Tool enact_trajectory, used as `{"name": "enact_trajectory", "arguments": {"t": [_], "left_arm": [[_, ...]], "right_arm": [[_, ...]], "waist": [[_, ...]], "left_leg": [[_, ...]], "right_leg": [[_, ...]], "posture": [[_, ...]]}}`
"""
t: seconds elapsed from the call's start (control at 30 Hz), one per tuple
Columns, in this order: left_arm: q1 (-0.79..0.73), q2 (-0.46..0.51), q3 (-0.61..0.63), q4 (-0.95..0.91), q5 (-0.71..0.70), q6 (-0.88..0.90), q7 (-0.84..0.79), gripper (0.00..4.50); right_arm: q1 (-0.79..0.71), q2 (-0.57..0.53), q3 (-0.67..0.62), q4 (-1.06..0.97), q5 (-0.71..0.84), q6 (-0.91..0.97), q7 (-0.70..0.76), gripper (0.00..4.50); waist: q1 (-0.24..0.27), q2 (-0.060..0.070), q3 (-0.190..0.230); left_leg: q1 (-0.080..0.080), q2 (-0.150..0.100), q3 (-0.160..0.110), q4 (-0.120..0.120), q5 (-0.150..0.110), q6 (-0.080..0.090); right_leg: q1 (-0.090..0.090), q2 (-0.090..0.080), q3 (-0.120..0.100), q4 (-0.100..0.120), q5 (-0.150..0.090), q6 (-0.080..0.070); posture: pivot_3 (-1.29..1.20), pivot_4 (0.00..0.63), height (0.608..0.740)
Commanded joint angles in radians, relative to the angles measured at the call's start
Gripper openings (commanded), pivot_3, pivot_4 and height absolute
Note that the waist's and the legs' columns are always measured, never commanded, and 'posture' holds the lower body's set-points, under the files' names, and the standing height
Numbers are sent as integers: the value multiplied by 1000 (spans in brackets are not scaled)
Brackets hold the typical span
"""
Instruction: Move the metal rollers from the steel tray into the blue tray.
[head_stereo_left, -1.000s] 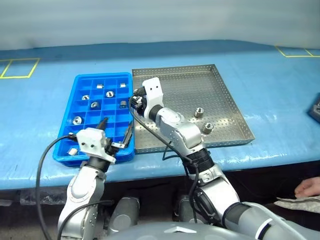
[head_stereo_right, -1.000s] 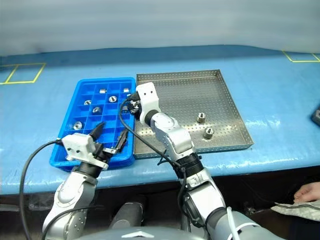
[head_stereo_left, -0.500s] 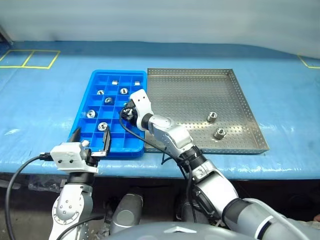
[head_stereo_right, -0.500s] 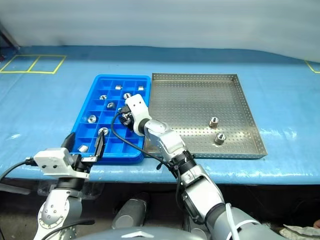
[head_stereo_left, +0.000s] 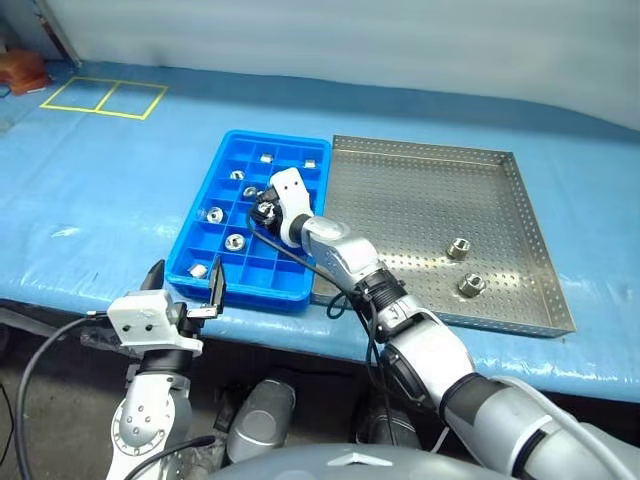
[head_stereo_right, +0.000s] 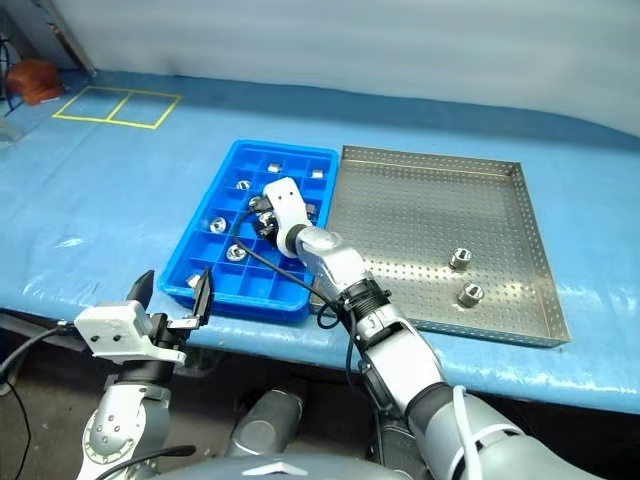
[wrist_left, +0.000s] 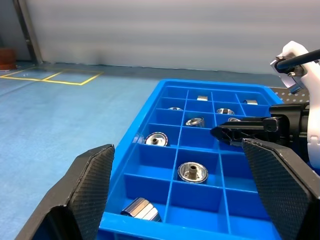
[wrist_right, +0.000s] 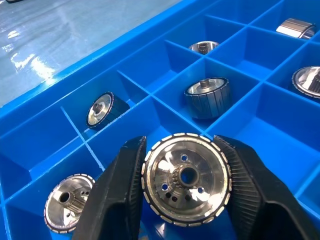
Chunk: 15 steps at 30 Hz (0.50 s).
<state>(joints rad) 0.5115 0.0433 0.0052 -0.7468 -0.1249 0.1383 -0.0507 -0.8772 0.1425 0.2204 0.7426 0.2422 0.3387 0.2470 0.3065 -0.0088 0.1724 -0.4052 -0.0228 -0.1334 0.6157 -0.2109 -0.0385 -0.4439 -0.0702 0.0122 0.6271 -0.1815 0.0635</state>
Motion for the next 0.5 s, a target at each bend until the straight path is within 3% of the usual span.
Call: {"name": "enact_trajectory", "arguments": {"t": [0.03,0.13,0.17,0.23,0.5], "left_arm": [[-3,4,-6,-50,4,-20,-4,4500],[-19,14,-11,-42,-6,-7,-16,4500],[-31,17,-14,-35,-11,0,-22,4500],[-48,21,-17,-26,-18,9,-29,4500],[-158,55,-43,35,-50,55,-88,4500]], "right_arm": [[-69,140,-26,-25,15,-8,3,3321],[-27,123,-32,-112,23,16,-12,4333],[-11,113,-41,-149,27,26,-30,4479],[7,101,-54,-194,30,41,-63,4479],[148,-2,-157,-406,-140,10,-475,4479]], "waist": [[14,0,0],[25,0,0],[27,0,0],[30,0,0],[12,0,-1]], "left_leg": [[0,0,0,0,0,0],[-1,0,0,0,0,-1],[-2,0,0,1,0,-1],[-4,1,0,2,0,-1],[-5,1,0,5,-1,-3]], "right_leg": [[0,0,0,0,0,0],[-1,0,0,0,0,0],[-2,0,0,0,0,0],[-3,1,0,0,0,0],[-2,1,0,-1,1,1]], "posture": [[526,150,740],[486,150,740],[474,150,740],[445,150,740],[320,150,740]]}}
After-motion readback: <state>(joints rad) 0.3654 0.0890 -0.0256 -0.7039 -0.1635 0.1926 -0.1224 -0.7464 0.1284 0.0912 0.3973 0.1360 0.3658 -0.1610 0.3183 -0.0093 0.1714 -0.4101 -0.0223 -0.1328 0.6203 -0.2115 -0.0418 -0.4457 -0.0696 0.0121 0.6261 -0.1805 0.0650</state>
